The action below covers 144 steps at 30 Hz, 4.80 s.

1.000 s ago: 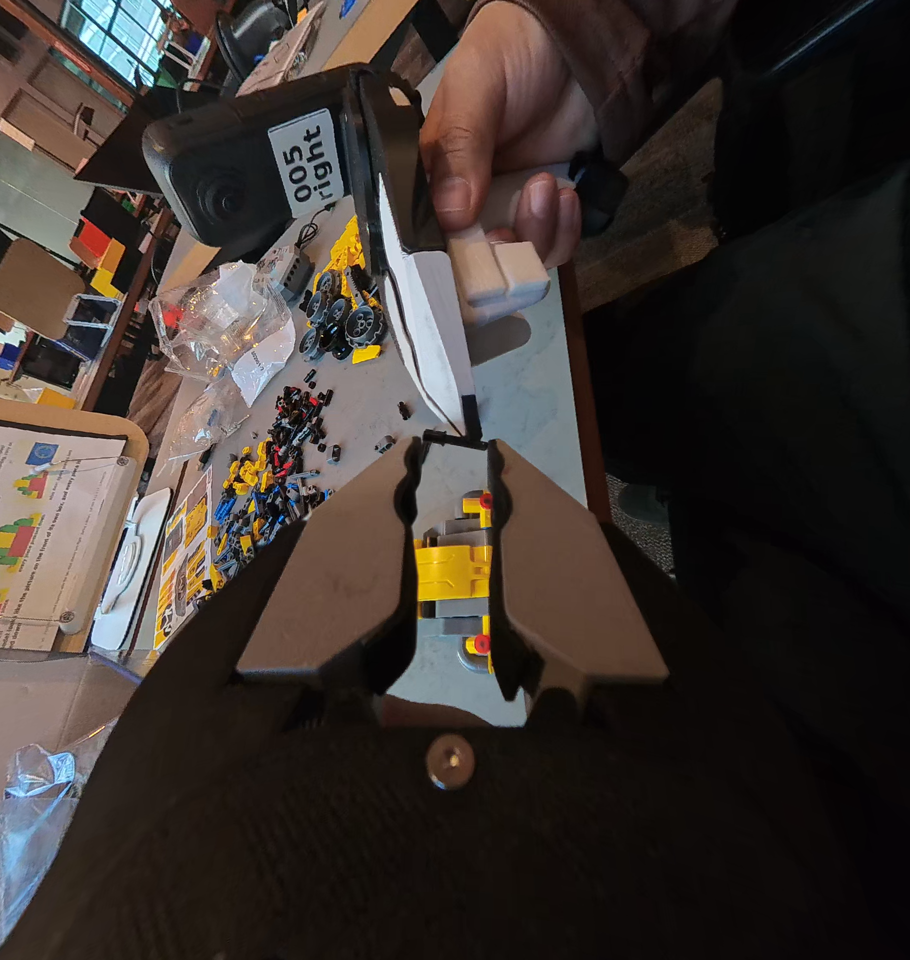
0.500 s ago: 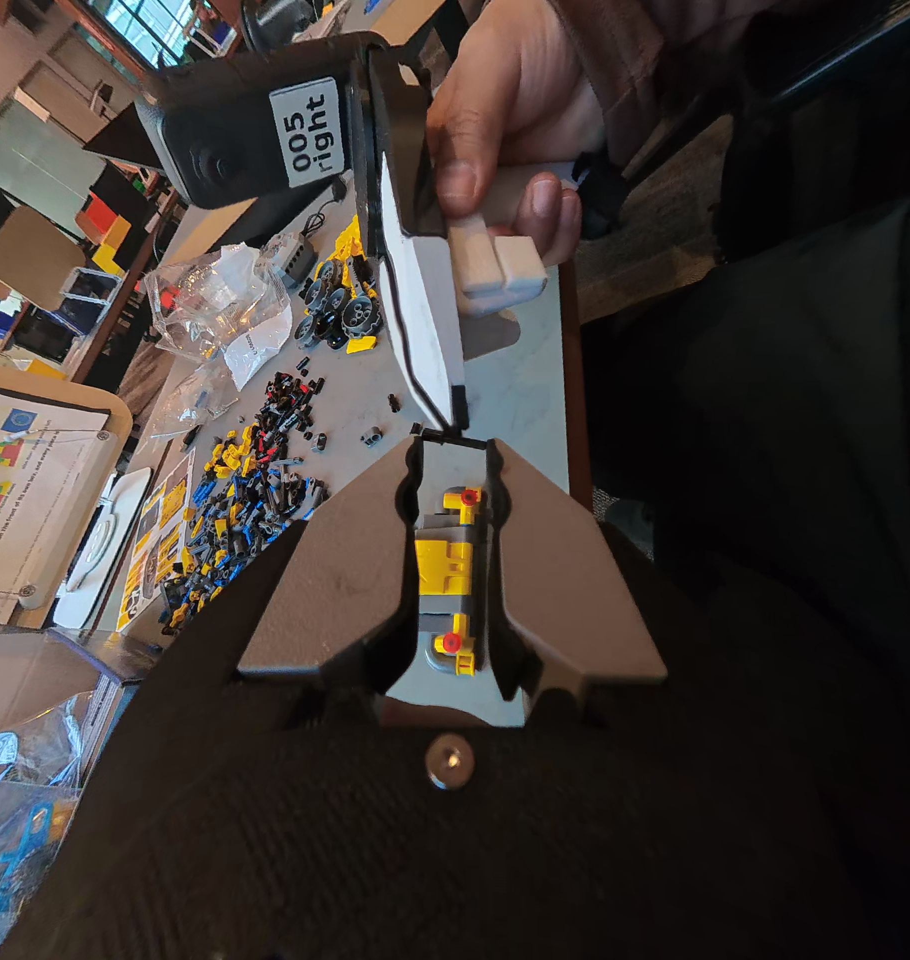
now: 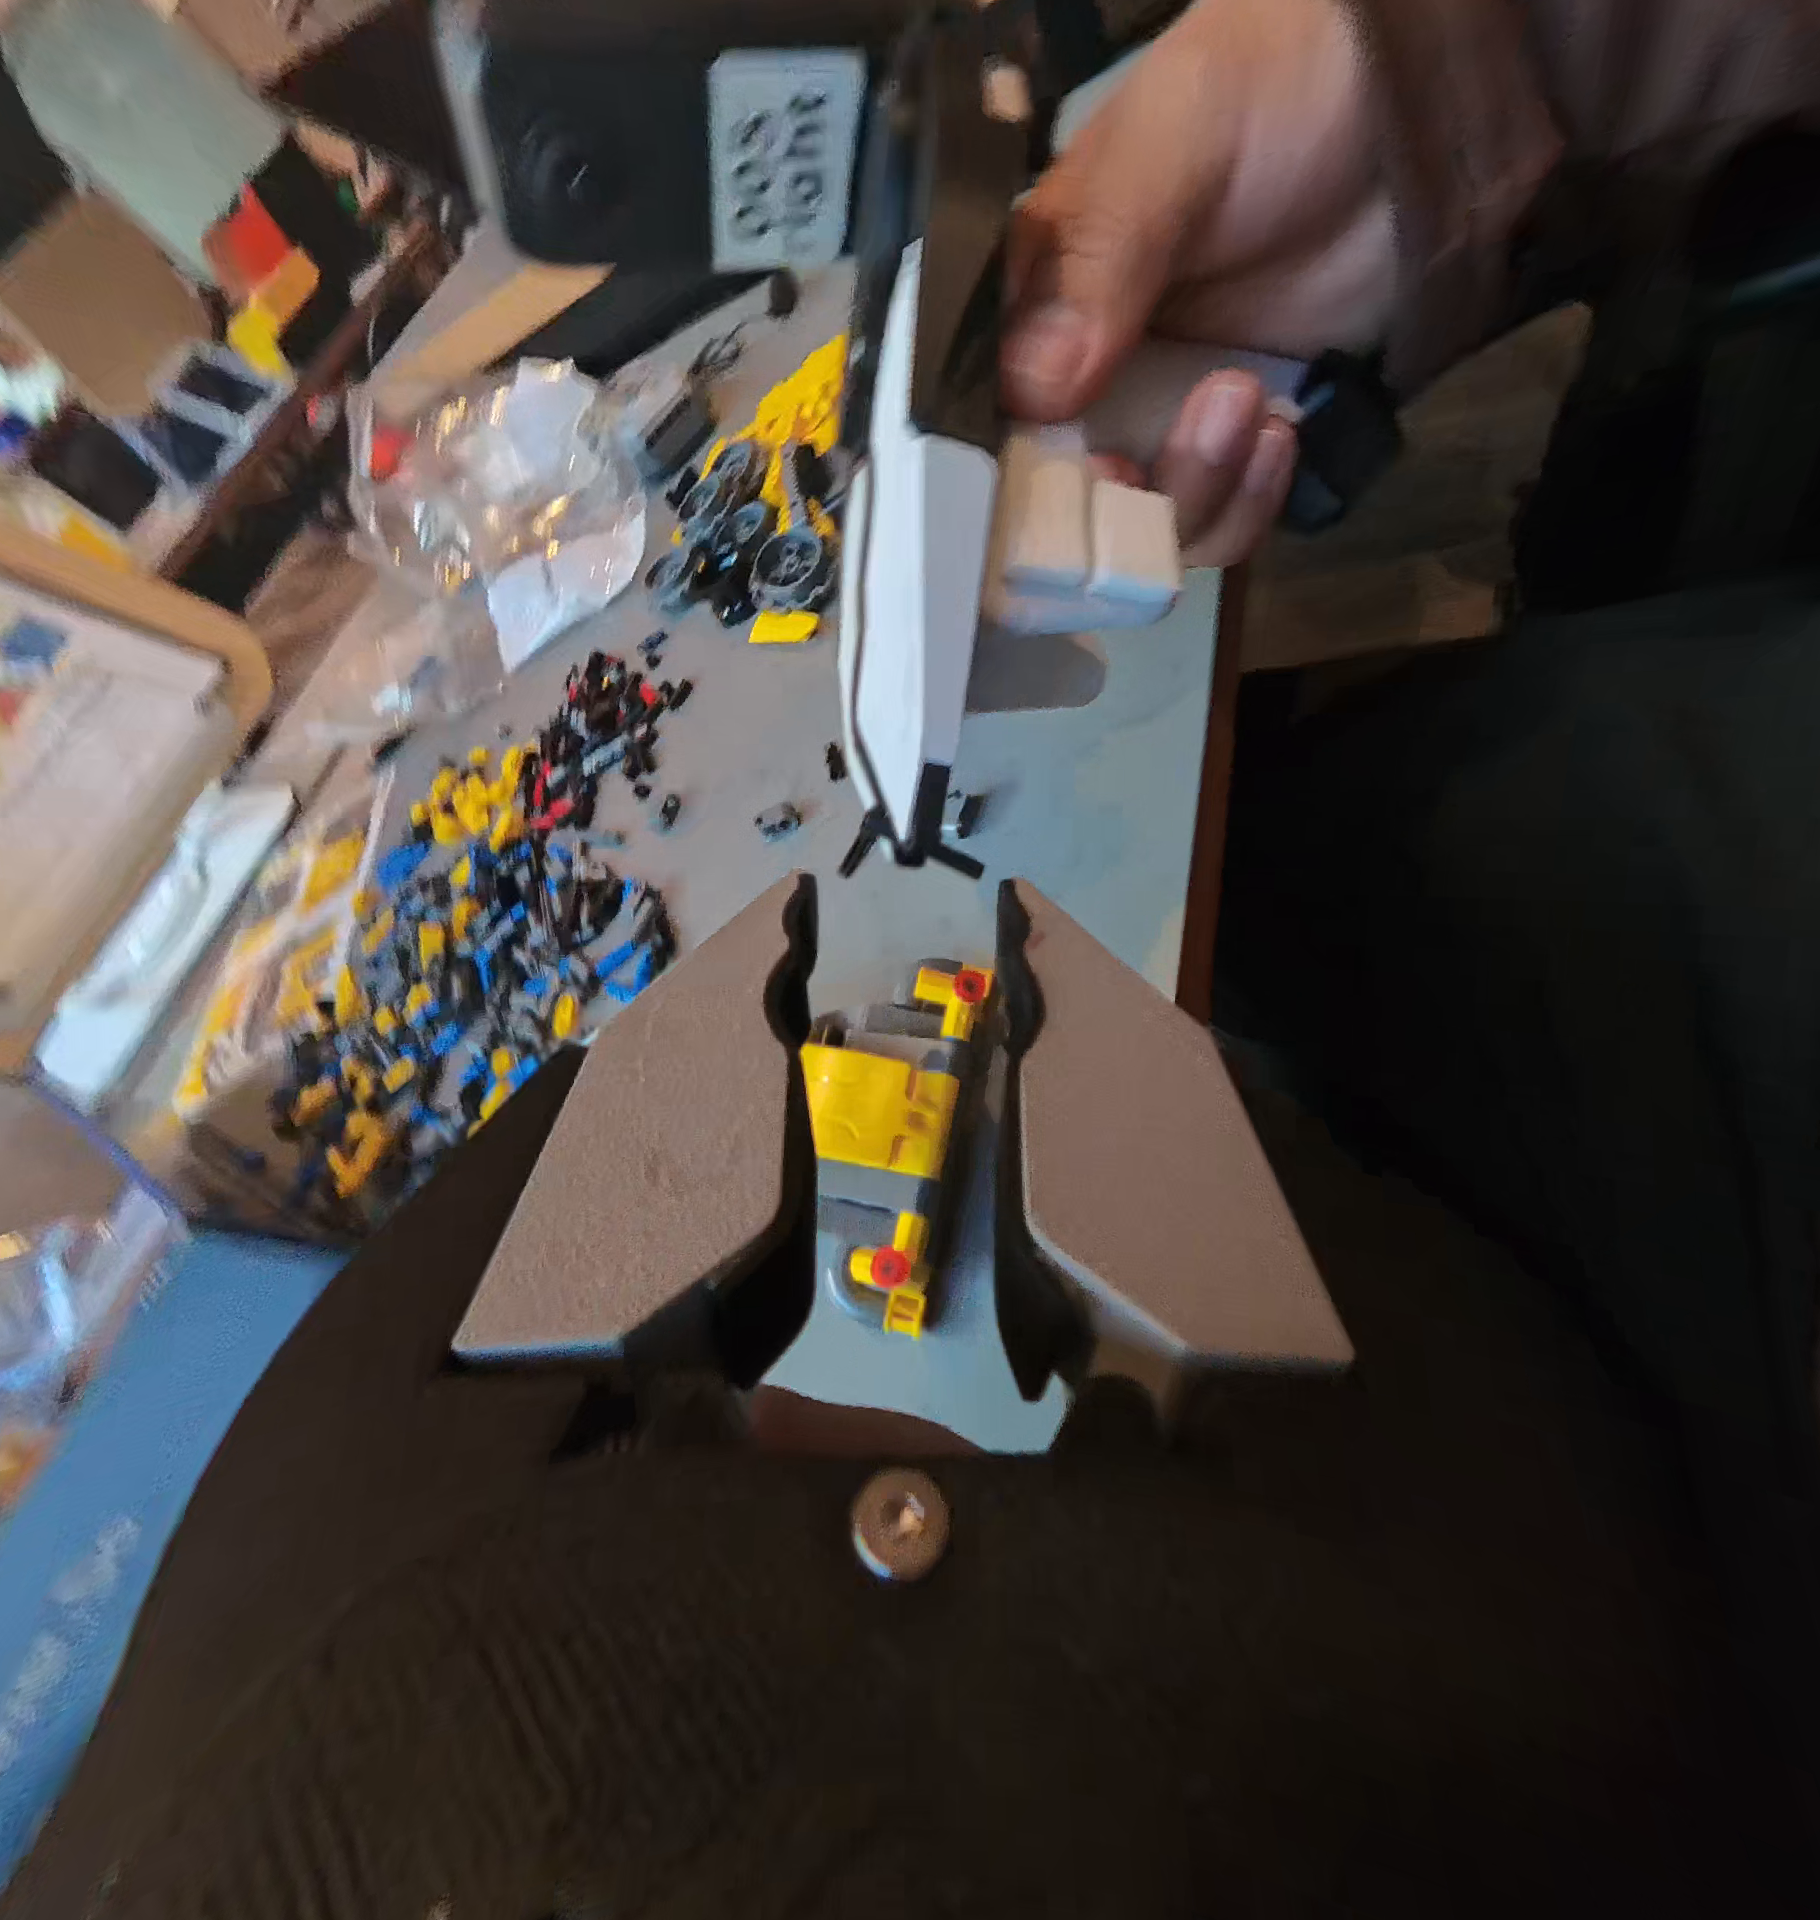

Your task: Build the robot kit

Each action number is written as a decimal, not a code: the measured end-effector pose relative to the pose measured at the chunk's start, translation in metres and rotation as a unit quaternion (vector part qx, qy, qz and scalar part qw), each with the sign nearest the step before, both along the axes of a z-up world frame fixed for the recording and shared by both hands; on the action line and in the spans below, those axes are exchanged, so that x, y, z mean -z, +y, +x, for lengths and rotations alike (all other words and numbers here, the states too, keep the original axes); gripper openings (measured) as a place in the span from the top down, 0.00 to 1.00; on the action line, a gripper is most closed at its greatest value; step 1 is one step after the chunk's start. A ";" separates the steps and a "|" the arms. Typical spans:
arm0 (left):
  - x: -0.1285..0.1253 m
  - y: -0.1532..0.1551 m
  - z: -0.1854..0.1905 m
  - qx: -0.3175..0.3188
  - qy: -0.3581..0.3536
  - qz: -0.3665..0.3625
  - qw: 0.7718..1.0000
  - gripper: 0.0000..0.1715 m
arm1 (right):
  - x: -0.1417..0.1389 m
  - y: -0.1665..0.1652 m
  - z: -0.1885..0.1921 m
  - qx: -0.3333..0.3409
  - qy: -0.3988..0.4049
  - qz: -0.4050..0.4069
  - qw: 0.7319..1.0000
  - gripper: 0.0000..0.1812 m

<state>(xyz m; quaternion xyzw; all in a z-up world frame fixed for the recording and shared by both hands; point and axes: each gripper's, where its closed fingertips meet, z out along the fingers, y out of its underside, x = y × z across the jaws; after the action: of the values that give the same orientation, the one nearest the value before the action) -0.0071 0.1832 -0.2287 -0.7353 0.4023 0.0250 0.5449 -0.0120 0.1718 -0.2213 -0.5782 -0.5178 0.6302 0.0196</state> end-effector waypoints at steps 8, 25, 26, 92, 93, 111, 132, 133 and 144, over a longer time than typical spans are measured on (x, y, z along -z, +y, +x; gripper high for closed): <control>-0.007 -0.004 0.007 -0.049 -0.238 -0.157 0.957 0.88 | -0.016 0.008 -0.005 0.033 0.047 0.024 0.998 0.99; -0.001 -0.014 0.001 -0.073 -0.280 -0.120 0.950 1.00 | -0.006 -0.011 -0.008 0.011 0.065 0.191 0.979 0.99; 0.000 -0.016 0.002 -0.064 -0.286 -0.123 0.948 1.00 | -0.005 -0.014 -0.007 0.003 0.067 0.198 0.978 0.99; -0.001 -0.010 0.010 -0.059 -0.277 -0.137 0.949 0.91 | -0.019 0.073 0.036 0.091 0.040 0.316 0.943 1.00; -0.003 -0.007 0.016 -0.054 -0.273 -0.143 0.950 0.90 | -0.018 0.081 0.042 0.101 0.034 0.320 0.941 1.00; 0.053 0.058 0.026 -0.029 0.067 -0.261 0.963 0.90 | 0.030 0.075 0.045 0.122 -0.014 0.246 0.961 1.00; 0.063 0.027 0.065 0.007 0.050 -0.267 0.962 0.97 | 0.019 0.066 0.068 0.100 0.029 0.235 0.966 1.00; 0.063 0.027 0.066 0.006 0.045 -0.265 0.963 0.97 | 0.018 0.062 0.068 0.090 0.033 0.233 0.968 1.00; 0.063 0.028 0.074 -0.001 0.000 -0.255 0.967 0.97 | 0.036 0.045 0.075 0.048 0.020 0.270 0.961 1.00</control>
<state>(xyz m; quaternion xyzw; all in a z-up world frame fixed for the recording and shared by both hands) 0.0668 0.2115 -0.2917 -0.8502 0.3948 -0.0778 0.3394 0.0635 0.2169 -0.2572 -0.5628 -0.6399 0.4766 0.2158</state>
